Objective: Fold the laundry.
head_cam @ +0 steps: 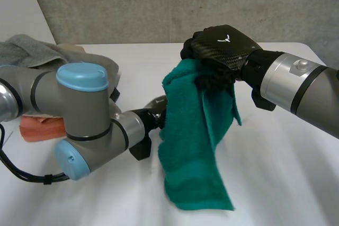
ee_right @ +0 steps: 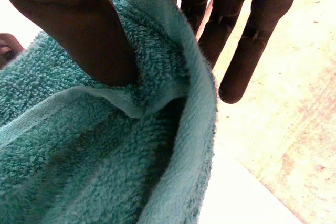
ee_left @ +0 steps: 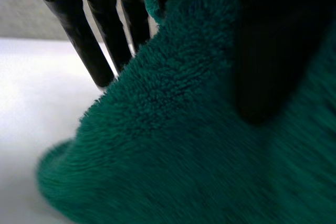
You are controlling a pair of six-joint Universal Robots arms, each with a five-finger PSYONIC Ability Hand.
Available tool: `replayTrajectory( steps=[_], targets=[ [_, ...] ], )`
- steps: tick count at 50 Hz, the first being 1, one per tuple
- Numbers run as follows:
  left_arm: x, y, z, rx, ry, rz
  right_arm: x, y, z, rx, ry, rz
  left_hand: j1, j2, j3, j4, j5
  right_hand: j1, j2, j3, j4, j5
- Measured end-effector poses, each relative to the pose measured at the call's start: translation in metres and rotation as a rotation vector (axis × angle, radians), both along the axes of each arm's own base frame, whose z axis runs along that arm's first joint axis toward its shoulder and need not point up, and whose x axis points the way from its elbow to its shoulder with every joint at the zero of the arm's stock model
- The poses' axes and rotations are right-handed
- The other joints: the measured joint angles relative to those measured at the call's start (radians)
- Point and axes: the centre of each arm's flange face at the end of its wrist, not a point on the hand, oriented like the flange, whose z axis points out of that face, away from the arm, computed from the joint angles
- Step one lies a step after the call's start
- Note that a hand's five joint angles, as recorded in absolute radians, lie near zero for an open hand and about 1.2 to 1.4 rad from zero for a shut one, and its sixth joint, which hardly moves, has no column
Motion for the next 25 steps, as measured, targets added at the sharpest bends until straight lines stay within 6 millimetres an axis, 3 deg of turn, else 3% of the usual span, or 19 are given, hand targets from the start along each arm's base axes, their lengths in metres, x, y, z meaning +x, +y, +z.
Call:
replayTrajectory(
  steps=[2,4,8,16,21,25],
  targets=[
    [0.001,0.000,0.001,0.020,0.008,0.000,-0.001,-0.006,-0.004,-0.005,0.001,-0.016,0.304,0.329,0.325,0.316,0.306,0.000,0.000,0.000,0.000,0.000],
    [0.004,-0.004,0.006,0.020,0.018,0.017,-0.003,-0.013,-0.008,-0.009,0.006,-0.038,0.339,0.429,0.425,0.427,0.398,0.000,0.000,0.000,0.001,0.000],
    [0.018,-0.020,0.026,-0.029,0.046,0.077,-0.008,-0.029,-0.017,-0.015,0.027,-0.082,0.339,0.446,0.442,0.449,0.400,0.000,0.000,0.000,0.001,0.017],
    [0.055,-0.059,0.091,-0.282,0.144,0.231,-0.015,-0.058,-0.019,-0.099,0.055,-0.145,0.339,0.446,0.442,0.450,0.400,0.000,0.001,0.006,0.004,0.017],
    [0.068,-0.058,0.132,-0.420,0.206,0.299,-0.011,-0.075,-0.002,-0.241,-0.035,-0.162,0.339,0.446,0.443,0.451,0.400,0.000,-0.012,-0.025,-0.035,0.013],
    [0.073,-0.049,0.145,-0.469,0.228,0.328,-0.006,-0.083,0.009,-0.328,-0.125,-0.160,0.339,0.446,0.443,0.451,0.400,0.000,-0.051,-0.062,-0.072,0.000]
  ],
)
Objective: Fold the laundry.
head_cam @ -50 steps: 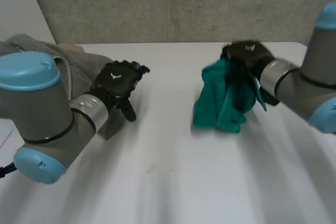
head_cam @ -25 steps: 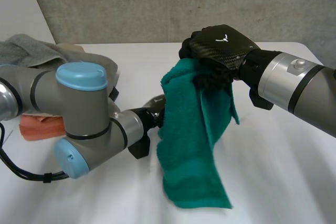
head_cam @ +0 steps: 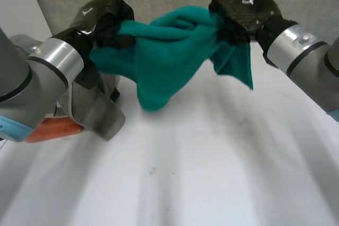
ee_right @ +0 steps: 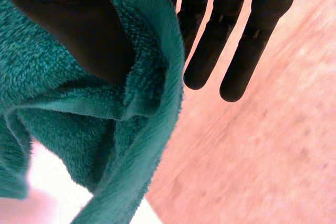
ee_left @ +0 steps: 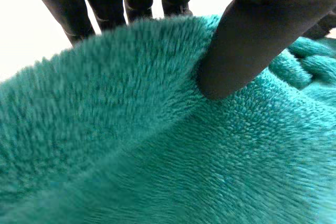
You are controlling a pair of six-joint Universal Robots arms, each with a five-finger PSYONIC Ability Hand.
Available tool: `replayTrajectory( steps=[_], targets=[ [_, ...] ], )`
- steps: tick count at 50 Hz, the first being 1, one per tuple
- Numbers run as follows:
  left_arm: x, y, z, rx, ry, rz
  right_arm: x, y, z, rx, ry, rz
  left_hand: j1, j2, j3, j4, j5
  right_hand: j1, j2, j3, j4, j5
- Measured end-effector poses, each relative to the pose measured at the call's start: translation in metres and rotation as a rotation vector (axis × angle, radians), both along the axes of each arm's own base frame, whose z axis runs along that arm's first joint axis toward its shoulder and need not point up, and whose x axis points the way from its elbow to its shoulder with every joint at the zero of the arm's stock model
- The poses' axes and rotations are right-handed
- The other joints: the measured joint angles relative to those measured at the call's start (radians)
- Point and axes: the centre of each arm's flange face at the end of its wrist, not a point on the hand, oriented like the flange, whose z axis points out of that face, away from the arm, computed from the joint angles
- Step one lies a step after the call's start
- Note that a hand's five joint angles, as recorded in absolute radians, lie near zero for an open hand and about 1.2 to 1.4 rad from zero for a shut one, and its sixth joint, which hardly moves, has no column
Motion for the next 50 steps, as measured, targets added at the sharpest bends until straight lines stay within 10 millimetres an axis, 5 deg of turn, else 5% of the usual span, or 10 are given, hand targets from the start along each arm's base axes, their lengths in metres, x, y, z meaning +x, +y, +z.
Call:
replayTrajectory(
  steps=[6,7,13,17,19,20,25,37,44,50],
  targets=[
    [-0.005,0.023,-0.020,0.009,-0.051,-0.015,0.006,-0.003,-0.013,0.014,-0.049,0.022,0.000,0.001,0.000,0.000,0.000,0.000,-0.007,-0.008,-0.009,-0.009],
    [-0.008,0.034,-0.042,0.033,-0.119,-0.030,0.007,-0.003,-0.036,0.091,-0.006,0.014,0.000,0.001,0.000,0.000,0.000,0.002,0.014,0.016,0.018,0.001],
    [-0.015,0.054,-0.103,0.097,-0.338,-0.071,-0.006,0.004,-0.098,0.328,0.233,-0.053,-0.023,-0.031,-0.029,-0.034,-0.014,0.015,0.054,0.063,0.073,0.039],
    [-0.020,0.068,-0.132,0.137,-0.466,-0.121,-0.020,0.015,-0.132,0.458,0.431,-0.101,-0.363,-0.347,-0.337,-0.351,-0.300,-0.008,-0.009,-0.005,0.001,-0.019],
    [-0.021,0.075,-0.139,0.151,-0.514,-0.143,-0.026,0.020,-0.145,0.498,0.514,-0.128,-0.552,-0.546,-0.535,-0.542,-0.489,-0.130,-0.172,-0.149,-0.146,-0.158],
    [-0.022,0.078,-0.140,0.157,-0.537,-0.153,-0.029,0.023,-0.150,0.507,0.552,-0.147,-0.626,-0.617,-0.607,-0.625,-0.574,-0.389,-0.435,-0.423,-0.420,-0.426],
    [-0.015,0.078,-0.130,0.157,-0.565,-0.120,-0.037,0.026,-0.138,0.426,0.563,-0.217,-0.730,-0.752,-0.743,-0.770,-0.723,-0.848,-0.897,-0.890,-0.883,-0.899],
    [0.037,0.070,-0.092,0.171,-0.543,0.093,-0.036,0.041,-0.061,0.237,0.430,-0.212,-0.784,-0.814,-0.807,-0.828,-0.785,-0.855,-0.912,-0.915,-0.911,-0.910],
    [0.063,0.081,-0.103,0.284,-0.606,0.113,-0.016,0.048,-0.051,0.273,0.508,-0.111,-0.784,-0.814,-0.807,-0.828,-0.785,-0.853,-0.909,-0.909,-0.907,-0.907],
    [0.082,0.077,-0.117,0.354,-0.634,0.122,0.018,0.055,-0.067,0.353,0.589,0.010,-0.784,-0.814,-0.807,-0.828,-0.785,-0.852,-0.853,-0.851,-0.854,-0.858]
  ],
)
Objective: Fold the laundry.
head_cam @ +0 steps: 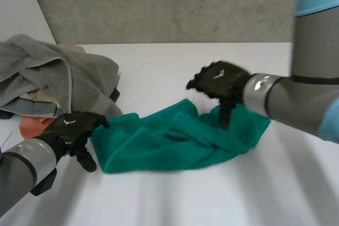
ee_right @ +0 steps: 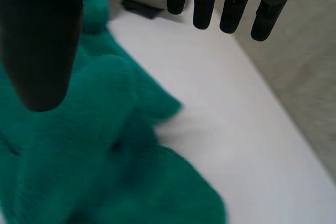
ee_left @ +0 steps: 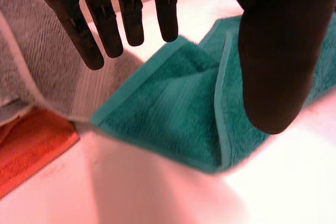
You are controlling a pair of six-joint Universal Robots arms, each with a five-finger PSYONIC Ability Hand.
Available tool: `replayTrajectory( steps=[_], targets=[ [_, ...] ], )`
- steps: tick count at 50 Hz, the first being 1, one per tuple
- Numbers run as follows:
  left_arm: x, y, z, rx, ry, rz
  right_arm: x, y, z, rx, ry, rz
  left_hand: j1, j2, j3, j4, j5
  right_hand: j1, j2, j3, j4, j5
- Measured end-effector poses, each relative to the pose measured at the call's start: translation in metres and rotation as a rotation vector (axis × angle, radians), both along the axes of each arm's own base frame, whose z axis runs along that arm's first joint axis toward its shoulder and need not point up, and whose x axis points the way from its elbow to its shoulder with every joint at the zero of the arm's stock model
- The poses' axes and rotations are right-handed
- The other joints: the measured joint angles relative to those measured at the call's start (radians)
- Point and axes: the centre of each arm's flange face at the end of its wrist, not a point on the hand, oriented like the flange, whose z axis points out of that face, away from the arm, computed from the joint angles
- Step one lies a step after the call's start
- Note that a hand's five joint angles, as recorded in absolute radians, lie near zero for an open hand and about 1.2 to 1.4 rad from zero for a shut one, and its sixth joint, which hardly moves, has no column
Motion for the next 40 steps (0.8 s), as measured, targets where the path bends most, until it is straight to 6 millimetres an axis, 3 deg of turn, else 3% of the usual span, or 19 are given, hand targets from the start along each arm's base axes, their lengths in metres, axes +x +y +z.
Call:
replayTrajectory(
  steps=[9,16,20,21,23,26,28,30,31,34,40],
  targets=[
    [0.010,-0.004,-0.005,0.000,0.033,0.010,0.043,0.007,-0.049,0.132,0.035,-0.013,0.000,0.000,0.000,0.000,0.000,0.000,0.000,0.000,0.000,0.003],
    [0.012,-0.005,-0.003,-0.005,0.046,0.028,0.061,0.005,-0.079,0.094,0.057,-0.050,0.000,0.000,0.000,0.000,0.000,0.097,0.065,0.066,0.068,0.065],
    [0.013,-0.007,-0.002,-0.011,0.058,0.035,0.070,-0.004,-0.087,0.011,0.058,-0.078,-0.001,-0.005,-0.001,-0.005,-0.005,0.767,0.735,0.715,0.717,0.703],
    [0.013,-0.007,-0.002,-0.012,0.059,0.035,0.070,-0.005,-0.086,0.001,0.054,-0.081,-0.004,-0.007,-0.004,-0.008,-0.008,0.837,0.806,0.775,0.778,0.761],
    [0.012,-0.008,-0.001,-0.018,0.066,0.034,0.072,-0.009,-0.076,-0.037,0.027,-0.092,-0.019,-0.019,-0.019,-0.018,-0.020,0.886,0.901,0.891,0.898,0.863],
    [0.010,-0.011,0.000,-0.036,0.078,0.028,0.071,-0.012,-0.039,-0.103,-0.068,-0.105,-0.021,-0.029,-0.025,-0.026,-0.028,0.886,0.907,0.914,0.926,0.868],
    [0.009,-0.012,0.001,-0.042,0.082,0.026,0.069,-0.012,-0.026,-0.123,-0.105,-0.105,-0.023,-0.033,-0.026,-0.029,-0.032,0.886,0.907,0.914,0.926,0.868],
    [0.007,-0.016,0.002,-0.057,0.089,0.020,0.062,-0.009,0.014,-0.182,-0.210,-0.095,-0.058,-0.060,-0.057,-0.053,-0.056,0.886,0.907,0.914,0.926,0.868],
    [0.007,-0.017,0.002,-0.058,0.090,0.019,0.061,-0.008,0.018,-0.191,-0.222,-0.092,-0.077,-0.072,-0.070,-0.066,-0.068,0.886,0.907,0.914,0.926,0.868],
    [0.004,-0.024,0.000,-0.057,0.098,0.015,0.047,0.001,0.061,-0.273,-0.326,-0.074,-0.122,-0.111,-0.110,-0.105,-0.107,0.886,0.907,0.914,0.926,0.868],
    [-0.003,-0.033,-0.010,-0.013,0.117,0.007,0.023,0.019,0.109,-0.362,-0.431,-0.074,-0.179,-0.172,-0.166,-0.165,-0.134,0.886,0.907,0.915,0.928,0.868]
  ],
)
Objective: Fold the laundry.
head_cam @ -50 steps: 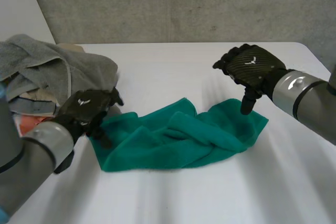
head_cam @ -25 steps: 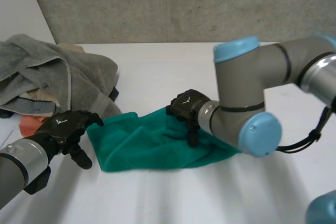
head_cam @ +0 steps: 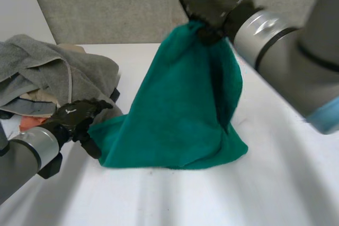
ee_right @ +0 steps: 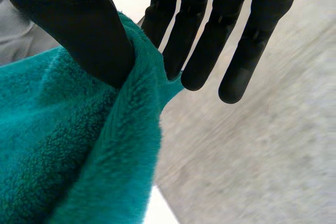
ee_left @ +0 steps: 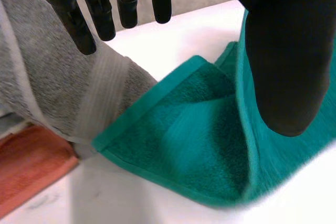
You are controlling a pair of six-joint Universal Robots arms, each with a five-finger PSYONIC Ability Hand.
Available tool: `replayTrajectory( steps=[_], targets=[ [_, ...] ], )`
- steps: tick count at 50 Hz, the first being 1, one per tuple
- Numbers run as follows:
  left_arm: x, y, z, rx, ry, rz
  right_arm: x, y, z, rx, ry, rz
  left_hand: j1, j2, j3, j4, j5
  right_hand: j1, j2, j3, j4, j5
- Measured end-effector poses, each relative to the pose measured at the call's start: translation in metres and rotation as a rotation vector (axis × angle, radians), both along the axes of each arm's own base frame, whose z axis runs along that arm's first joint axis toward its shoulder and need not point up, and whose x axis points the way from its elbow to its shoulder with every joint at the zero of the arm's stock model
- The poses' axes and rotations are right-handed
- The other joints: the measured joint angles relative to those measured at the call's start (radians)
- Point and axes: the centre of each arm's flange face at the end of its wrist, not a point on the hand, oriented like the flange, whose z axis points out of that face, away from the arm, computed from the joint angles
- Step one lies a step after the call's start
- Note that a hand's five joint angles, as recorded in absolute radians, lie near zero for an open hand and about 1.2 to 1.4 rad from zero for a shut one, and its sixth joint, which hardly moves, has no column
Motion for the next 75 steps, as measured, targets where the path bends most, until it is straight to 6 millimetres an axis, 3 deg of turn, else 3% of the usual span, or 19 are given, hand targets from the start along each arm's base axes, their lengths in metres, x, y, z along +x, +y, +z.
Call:
replayTrajectory(
  steps=[8,16,20,21,24,26,32,38,43,47,51,54,55,56,59,62,65,69,75],
  targets=[
    [-0.012,-0.003,-0.019,0.088,0.016,-0.027,-0.028,0.018,0.049,-0.076,-0.163,0.000,0.000,0.000,0.000,0.000,0.000,0.000,0.000,0.004,0.003,0.000],
    [-0.026,-0.002,-0.030,0.108,0.007,-0.084,-0.047,0.028,0.077,-0.113,-0.280,0.001,0.013,0.012,0.007,0.010,0.006,0.000,0.000,0.004,0.003,0.000],
    [-0.033,-0.010,-0.032,0.077,-0.013,-0.098,-0.058,0.027,0.084,-0.113,-0.312,-0.017,0.502,0.452,0.420,0.434,0.411,0.000,0.000,0.004,0.003,0.000],
    [-0.033,-0.018,-0.032,0.049,-0.028,-0.087,-0.063,0.025,0.085,-0.112,-0.320,-0.031,0.798,0.715,0.701,0.695,0.665,0.000,0.000,0.004,0.003,0.000],
    [-0.030,-0.039,-0.029,-0.016,-0.066,-0.038,-0.076,0.017,0.085,-0.110,-0.320,-0.070,0.972,0.968,0.950,0.967,0.920,0.000,0.000,0.004,0.003,0.000],
    [-0.027,-0.049,-0.026,-0.048,-0.080,-0.009,-0.081,0.013,0.083,-0.108,-0.311,-0.088,0.972,0.984,0.970,0.988,0.923,0.000,0.000,0.004,0.003,0.000],
    [-0.025,-0.062,0.012,-0.188,-0.032,-0.006,-0.115,-0.028,0.044,-0.026,-0.155,-0.199,0.972,0.985,0.972,0.992,0.923,0.000,0.000,0.004,0.003,0.000],
    [-0.035,-0.064,0.065,-0.422,0.052,-0.084,-0.136,-0.069,-0.045,0.201,0.155,-0.269,0.972,0.987,0.973,0.992,0.923,0.000,0.001,0.004,0.004,0.019],
    [-0.043,-0.089,0.076,-0.518,-0.027,-0.085,-0.137,-0.099,-0.104,0.309,0.327,-0.301,0.972,0.987,0.973,0.992,0.923,0.000,0.001,0.004,0.004,0.019],
    [-0.052,-0.117,0.079,-0.583,-0.125,-0.070,-0.128,-0.127,-0.114,0.252,0.299,-0.330,0.972,0.988,0.974,0.993,0.923,0.000,0.001,0.004,0.004,0.019],
    [-0.062,-0.142,0.100,-0.708,-0.166,-0.037,-0.115,-0.160,-0.092,0.081,0.145,-0.361,0.972,0.990,0.977,0.993,0.923,0.000,0.001,0.005,0.004,0.019],
    [-0.067,-0.154,0.129,-0.838,-0.138,0.004,-0.108,-0.178,-0.062,-0.067,-0.010,-0.371,0.972,0.990,0.978,0.993,0.923,0.000,0.001,0.005,0.004,0.019],
    [-0.069,-0.157,0.150,-0.924,-0.098,0.034,-0.107,-0.186,-0.042,-0.157,-0.117,-0.371,0.972,0.990,0.978,0.993,0.923,0.000,0.001,0.005,0.004,0.019],
    [-0.069,-0.157,0.150,-0.924,-0.098,0.034,-0.107,-0.186,-0.042,-0.157,-0.117,-0.371,0.972,0.990,0.978,0.993,0.923,0.000,0.001,0.005,0.004,0.019],
    [-0.069,-0.155,0.195,-1.087,0.030,0.094,-0.108,-0.193,0.001,-0.333,-0.351,-0.343,0.972,0.990,0.978,0.993,0.923,0.000,0.001,0.005,0.004,0.019],
    [-0.068,-0.148,0.210,-1.133,0.102,0.109,-0.112,-0.191,0.015,-0.397,-0.456,-0.310,0.972,0.990,0.978,0.993,0.923,0.000,0.001,0.005,0.004,0.019],
    [-0.066,-0.139,0.202,-1.089,0.120,0.094,-0.114,-0.188,0.010,-0.392,-0.480,-0.283,0.972,0.990,0.978,0.993,0.923,0.000,0.001,0.005,0.004,0.019],
    [-0.063,-0.127,0.167,-0.954,0.080,0.059,-0.118,-0.184,-0.018,-0.309,-0.416,-0.268,0.972,0.990,0.978,0.993,0.923,0.000,0.001,0.005,0.004,0.019],
    [-0.058,-0.090,0.078,-0.661,-0.025,-0.023,-0.128,-0.171,-0.094,-0.067,-0.222,-0.261,0.972,0.990,0.978,0.993,0.923,0.000,0.002,0.006,0.004,0.019]
  ],
)
